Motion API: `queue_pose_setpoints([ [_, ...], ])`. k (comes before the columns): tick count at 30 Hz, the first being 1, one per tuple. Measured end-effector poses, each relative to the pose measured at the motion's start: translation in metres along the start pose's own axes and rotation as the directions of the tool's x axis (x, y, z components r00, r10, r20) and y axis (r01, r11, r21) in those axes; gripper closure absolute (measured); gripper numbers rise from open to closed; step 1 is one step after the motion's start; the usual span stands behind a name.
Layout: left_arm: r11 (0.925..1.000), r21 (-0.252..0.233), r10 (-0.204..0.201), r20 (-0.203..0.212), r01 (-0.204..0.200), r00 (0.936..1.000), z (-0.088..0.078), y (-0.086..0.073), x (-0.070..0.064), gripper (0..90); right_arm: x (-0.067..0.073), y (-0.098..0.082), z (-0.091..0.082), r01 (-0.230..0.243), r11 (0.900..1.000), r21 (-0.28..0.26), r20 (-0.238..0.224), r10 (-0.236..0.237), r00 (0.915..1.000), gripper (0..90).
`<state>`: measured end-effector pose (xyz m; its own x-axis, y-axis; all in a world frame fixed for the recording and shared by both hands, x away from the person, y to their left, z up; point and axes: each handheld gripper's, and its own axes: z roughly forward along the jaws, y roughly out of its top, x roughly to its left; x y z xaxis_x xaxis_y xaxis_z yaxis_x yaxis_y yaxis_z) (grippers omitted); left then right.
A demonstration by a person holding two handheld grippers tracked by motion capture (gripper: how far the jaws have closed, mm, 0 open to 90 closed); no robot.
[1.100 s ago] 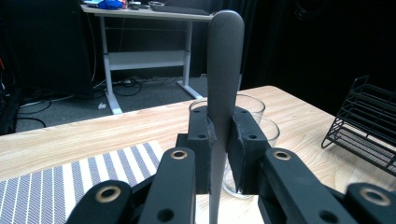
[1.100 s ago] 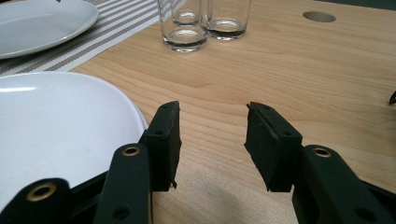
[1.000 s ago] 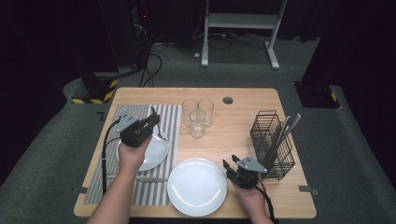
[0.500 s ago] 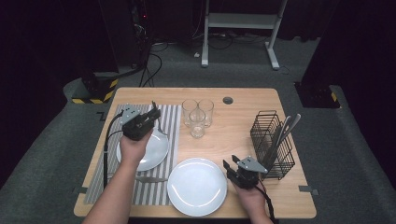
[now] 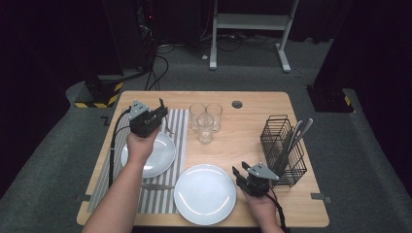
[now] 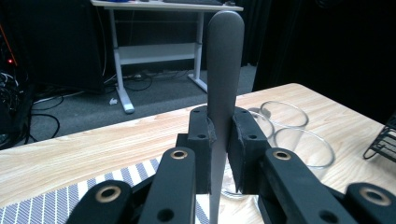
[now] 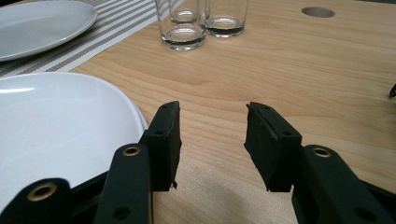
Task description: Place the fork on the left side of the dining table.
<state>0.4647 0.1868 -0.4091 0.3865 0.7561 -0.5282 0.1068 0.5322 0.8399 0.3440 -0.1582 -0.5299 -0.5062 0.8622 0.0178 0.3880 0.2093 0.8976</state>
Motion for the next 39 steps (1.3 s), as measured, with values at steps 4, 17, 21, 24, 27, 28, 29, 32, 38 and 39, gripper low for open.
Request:
queue_pose_setpoints([
  [4, 0.9794, 0.130, 0.157, -0.011, -0.155, 0.9875, -0.001, 0.006, 0.015, 79.5, -0.001, 0.000, 0.000, -0.006, 1.000, -0.002, 0.000, 0.006, 1.0000, 55.0],
  [17, 0.9830, 0.134, 0.133, -0.055, -0.125, 0.9896, 0.015, 0.001, 0.036, 79.6, -0.001, 0.000, 0.000, -0.011, 1.000, -0.004, -0.002, 0.011, 0.9999, 55.2],
  [21, 0.9829, 0.139, 0.129, -0.053, -0.120, 0.9903, 0.019, 0.001, 0.038, 79.6, 0.000, 0.000, 0.000, -0.008, 1.000, -0.003, 0.001, 0.008, 1.0000, 55.2],
  [24, 0.9829, 0.139, 0.129, -0.053, -0.121, 0.9902, 0.022, 0.002, 0.039, 79.6, 0.000, 0.000, 0.000, -0.004, 1.000, -0.006, 0.001, 0.004, 1.0000, 55.4],
  [27, 0.9839, 0.139, 0.122, -0.066, -0.112, 0.9903, 0.025, 0.001, 0.040, 79.6, 0.000, 0.000, -0.001, -0.004, 1.000, -0.006, 0.000, 0.004, 1.0000, 55.4],
  [28, 0.9832, 0.147, 0.120, -0.073, -0.108, 0.9901, 0.026, 0.000, 0.042, 79.6, 0.000, 0.000, -0.001, -0.005, 1.000, -0.006, 0.000, 0.005, 1.0000, 55.4],
  [29, 0.9831, 0.152, 0.115, -0.080, -0.102, 0.9901, 0.027, -0.002, 0.043, 79.5, 0.000, 0.000, -0.001, -0.006, 1.000, -0.005, 0.000, 0.006, 1.0000, 55.4],
  [32, 0.9828, 0.157, 0.111, -0.083, -0.097, 0.9903, 0.029, -0.005, 0.044, 79.5, 0.000, -0.001, -0.001, -0.008, 1.000, -0.006, 0.001, 0.008, 1.0000, 55.4],
  [38, 0.9809, 0.170, 0.109, -0.072, -0.095, 0.9915, 0.031, -0.010, 0.045, 79.6, -0.001, -0.001, -0.001, -0.009, 1.000, -0.005, 0.003, 0.009, 1.0000, 56.3],
  [39, 0.9803, 0.172, 0.112, -0.075, -0.097, 0.9909, 0.031, -0.010, 0.045, 79.5, 0.000, -0.001, -0.001, -0.008, 1.000, -0.005, 0.002, 0.008, 1.0000, 56.3],
])
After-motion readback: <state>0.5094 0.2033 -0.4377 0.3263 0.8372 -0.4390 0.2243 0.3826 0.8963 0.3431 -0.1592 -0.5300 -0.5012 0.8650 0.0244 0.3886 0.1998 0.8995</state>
